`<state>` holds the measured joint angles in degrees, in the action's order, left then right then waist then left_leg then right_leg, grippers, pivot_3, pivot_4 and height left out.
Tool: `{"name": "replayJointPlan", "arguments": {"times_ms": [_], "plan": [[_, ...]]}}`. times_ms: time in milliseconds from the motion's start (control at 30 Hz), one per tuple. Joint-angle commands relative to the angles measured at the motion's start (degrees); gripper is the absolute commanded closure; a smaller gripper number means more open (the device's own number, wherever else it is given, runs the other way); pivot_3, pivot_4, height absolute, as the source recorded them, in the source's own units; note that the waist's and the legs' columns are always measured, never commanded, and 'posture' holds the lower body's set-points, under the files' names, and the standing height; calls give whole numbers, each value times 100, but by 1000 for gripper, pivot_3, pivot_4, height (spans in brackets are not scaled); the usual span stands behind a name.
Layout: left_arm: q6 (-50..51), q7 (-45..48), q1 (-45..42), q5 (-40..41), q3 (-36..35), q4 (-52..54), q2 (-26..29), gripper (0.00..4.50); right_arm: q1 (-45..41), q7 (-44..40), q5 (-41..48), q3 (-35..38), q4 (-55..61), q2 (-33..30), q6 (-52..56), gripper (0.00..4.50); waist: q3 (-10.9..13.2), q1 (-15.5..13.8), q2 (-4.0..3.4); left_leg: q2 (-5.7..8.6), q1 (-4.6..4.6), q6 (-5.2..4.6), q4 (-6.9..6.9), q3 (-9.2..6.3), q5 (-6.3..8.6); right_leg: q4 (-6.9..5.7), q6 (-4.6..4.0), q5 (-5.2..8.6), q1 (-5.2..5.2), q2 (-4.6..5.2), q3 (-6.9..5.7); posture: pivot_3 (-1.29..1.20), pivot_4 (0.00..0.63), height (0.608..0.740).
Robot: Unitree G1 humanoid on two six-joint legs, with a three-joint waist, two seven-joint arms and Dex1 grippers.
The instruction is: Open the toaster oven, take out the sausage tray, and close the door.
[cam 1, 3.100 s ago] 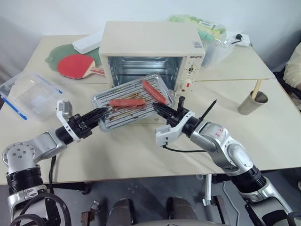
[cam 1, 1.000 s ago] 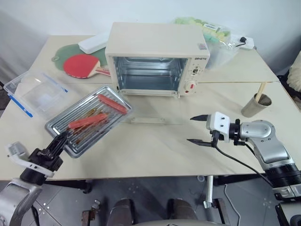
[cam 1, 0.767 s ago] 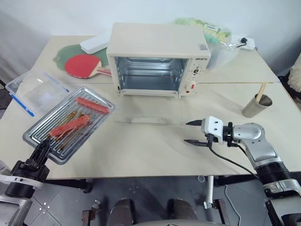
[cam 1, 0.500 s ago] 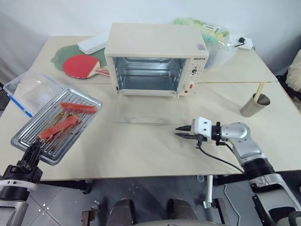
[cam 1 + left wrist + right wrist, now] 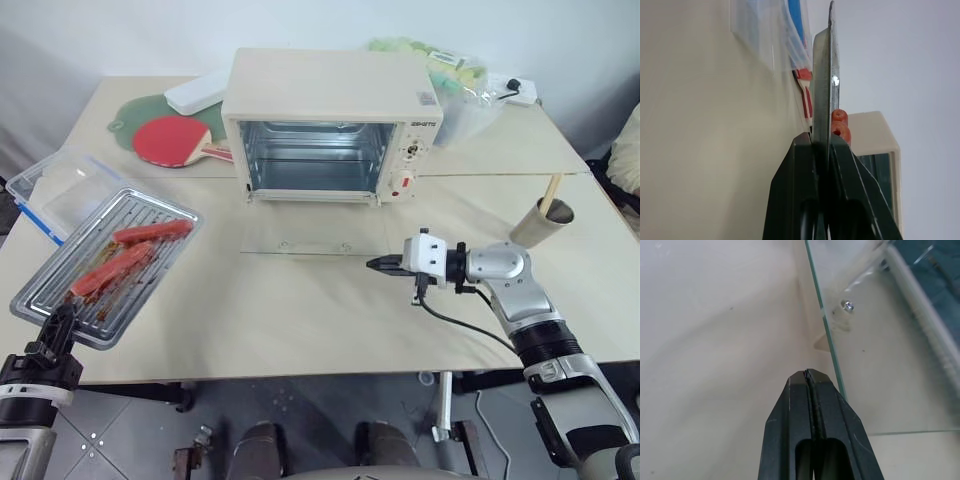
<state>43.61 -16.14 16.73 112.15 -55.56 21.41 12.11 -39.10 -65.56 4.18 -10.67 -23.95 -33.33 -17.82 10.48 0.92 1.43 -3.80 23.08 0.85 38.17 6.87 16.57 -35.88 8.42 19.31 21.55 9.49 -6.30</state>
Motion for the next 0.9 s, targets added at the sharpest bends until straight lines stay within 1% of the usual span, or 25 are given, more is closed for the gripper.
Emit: {"name": "replayJointPlan", "arguments": {"times_ms": [33,233,433,500,567,700,800,900], "plan": [[2,69,70,85,-14,66,-8,4500,-441,185,243,415,512,-149,232,4455,0,60,0,-1,0,0,0,-1,0,-1,0,0,0,0,0,0,150,740],[61,127,144,85,7,8,-67,4500,-950,183,198,479,484,-166,362,4455,0,63,1,0,0,2,-11,0,4,9,0,0,1,0,-2,0,150,740],[126,117,192,85,75,-15,-141,4500,-1410,198,87,441,17,-62,96,4455,0,59,0,0,3,-1,-8,1,6,12,0,0,1,0,-3,0,150,740],[161,140,228,85,118,-9,-188,4500,-1655,188,9,415,-330,-20,-78,4455,0,68,-1,0,3,-1,-8,1,6,12,0,0,1,0,-2,0,150,740],[258,203,319,85,215,3,-189,4500,-1801,76,38,407,-488,15,-87,4455,0,66,-1,0,3,-1,-8,2,5,12,0,0,1,0,-2,0,150,740],[448,267,406,85,555,12,-169,4500,-1602,-358,357,391,-40,-28,445,4455,0,52,0,1,4,-1,-11,1,6,13,0,0,1,0,-3,0,150,740],[711,315,267,85,900,-181,16,4500,-1154,-675,611,365,687,-201,1199,4455,0,26,0,1,5,-1,-10,-1,6,13,0,0,1,0,-3,0,150,740],[886,338,-66,85,1056,-473,176,4500,-830,-727,683,384,1195,-322,1650,4455,1,-5,-2,0,5,-2,-8,-1,6,10,0,0,1,0,-3,0,150,740]]}}
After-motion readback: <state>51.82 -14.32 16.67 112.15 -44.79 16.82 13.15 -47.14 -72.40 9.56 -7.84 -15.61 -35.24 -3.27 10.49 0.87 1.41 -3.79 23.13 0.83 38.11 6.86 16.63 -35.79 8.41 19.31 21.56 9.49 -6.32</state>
